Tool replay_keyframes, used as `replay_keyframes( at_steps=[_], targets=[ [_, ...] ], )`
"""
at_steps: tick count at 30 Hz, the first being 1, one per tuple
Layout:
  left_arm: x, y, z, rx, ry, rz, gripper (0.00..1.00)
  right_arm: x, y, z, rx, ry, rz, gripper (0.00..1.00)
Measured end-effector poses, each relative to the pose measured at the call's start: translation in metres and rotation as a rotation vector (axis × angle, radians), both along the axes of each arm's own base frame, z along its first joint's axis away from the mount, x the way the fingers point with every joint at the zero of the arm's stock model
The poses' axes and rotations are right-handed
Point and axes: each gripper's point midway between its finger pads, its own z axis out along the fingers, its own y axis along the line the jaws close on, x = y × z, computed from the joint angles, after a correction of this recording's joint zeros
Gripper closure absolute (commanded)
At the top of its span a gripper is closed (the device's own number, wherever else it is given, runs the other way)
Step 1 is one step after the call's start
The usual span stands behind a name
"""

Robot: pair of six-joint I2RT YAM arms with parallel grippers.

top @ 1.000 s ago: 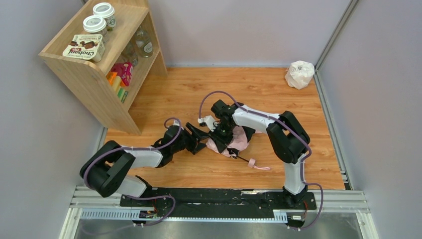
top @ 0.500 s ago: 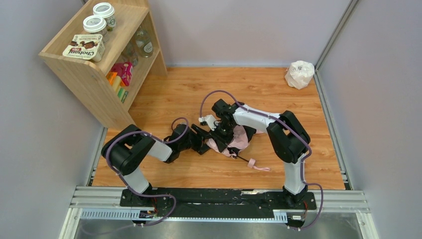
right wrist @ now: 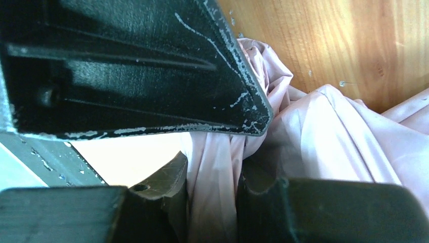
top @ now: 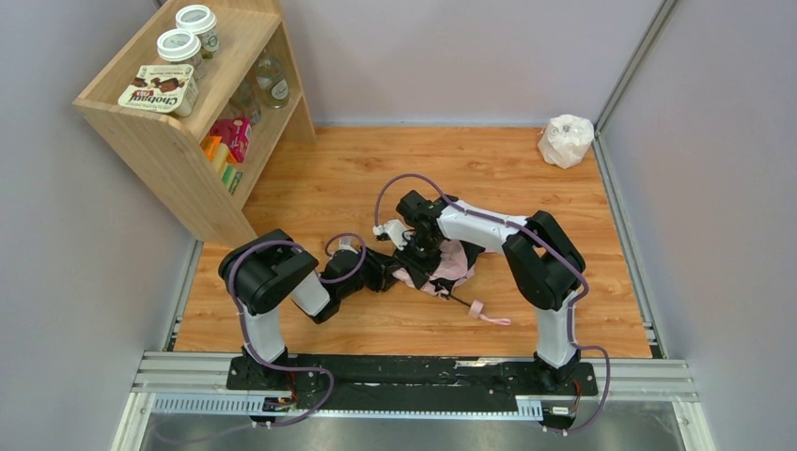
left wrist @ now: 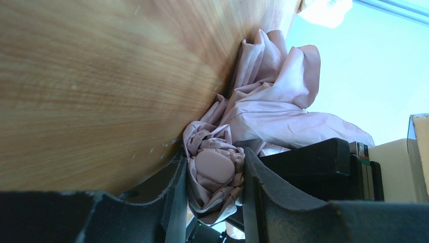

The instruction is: Put away the umbrella

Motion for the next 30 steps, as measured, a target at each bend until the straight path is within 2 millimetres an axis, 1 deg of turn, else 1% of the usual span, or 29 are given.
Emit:
replay_keyframes(
  at_steps=[2, 3, 4, 9, 11, 12, 13, 14, 16, 19, 22, 24, 25, 27, 29, 30],
  targets=[
    [-0.002, 0.001, 0.000, -0.011, -0.019, 0.004, 1.00, -0.001, 0.000, 0.000, -0.004, -0.013, 0.003, 0.92],
    [-0.002, 0.002, -0.001, -0.015, -0.024, 0.005, 1.00, -0.001, 0.001, 0.000, -0.005, -0.021, 0.003, 0.87],
    [-0.003, 0.002, -0.001, -0.021, -0.030, 0.005, 1.00, -0.001, 0.001, 0.001, -0.005, -0.029, -0.001, 0.77],
    [-0.009, 0.008, -0.003, -0.030, -0.055, 0.011, 1.00, -0.002, 0.002, 0.005, 0.008, -0.060, -0.030, 0.47],
    [-0.013, 0.011, -0.004, -0.029, -0.070, 0.013, 1.00, 0.000, 0.008, 0.013, 0.038, -0.079, -0.042, 0.35],
    [-0.015, 0.013, -0.004, -0.027, -0.074, 0.014, 1.00, 0.002, 0.011, 0.018, 0.054, -0.092, -0.053, 0.30],
    [-0.016, 0.014, -0.004, -0.026, -0.075, 0.016, 1.00, 0.005, 0.013, 0.026, 0.074, -0.112, -0.064, 0.17],
    [-0.016, 0.014, -0.004, -0.026, -0.076, 0.015, 1.00, 0.007, 0.016, 0.036, 0.096, -0.136, -0.073, 0.12],
    [-0.017, 0.014, -0.004, -0.028, -0.079, 0.014, 1.00, 0.013, 0.018, 0.060, 0.143, -0.195, -0.100, 0.07],
    [-0.018, 0.015, -0.004, -0.026, -0.082, 0.013, 1.00, 0.019, 0.015, 0.097, 0.193, -0.287, -0.136, 0.05],
    [-0.019, 0.016, -0.004, -0.025, -0.081, 0.012, 1.00, 0.025, 0.004, 0.134, 0.206, -0.423, -0.197, 0.04],
    [-0.020, 0.017, -0.005, -0.021, -0.081, 0.011, 1.00, 0.026, -0.008, 0.152, 0.212, -0.499, -0.276, 0.04],
    [-0.021, 0.017, -0.006, -0.019, -0.080, 0.010, 1.00, 0.024, -0.015, 0.157, 0.213, -0.524, -0.327, 0.02],
    [-0.021, 0.017, -0.004, -0.020, -0.080, 0.010, 1.00, 0.017, -0.031, 0.163, 0.230, -0.547, -0.446, 0.05],
    [-0.022, 0.018, -0.004, -0.014, -0.078, 0.008, 1.00, 0.011, -0.046, 0.160, 0.242, -0.553, -0.555, 0.05],
    [-0.022, 0.018, -0.004, -0.011, -0.077, 0.008, 1.00, 0.009, -0.055, 0.156, 0.233, -0.555, -0.616, 0.05]
  ],
)
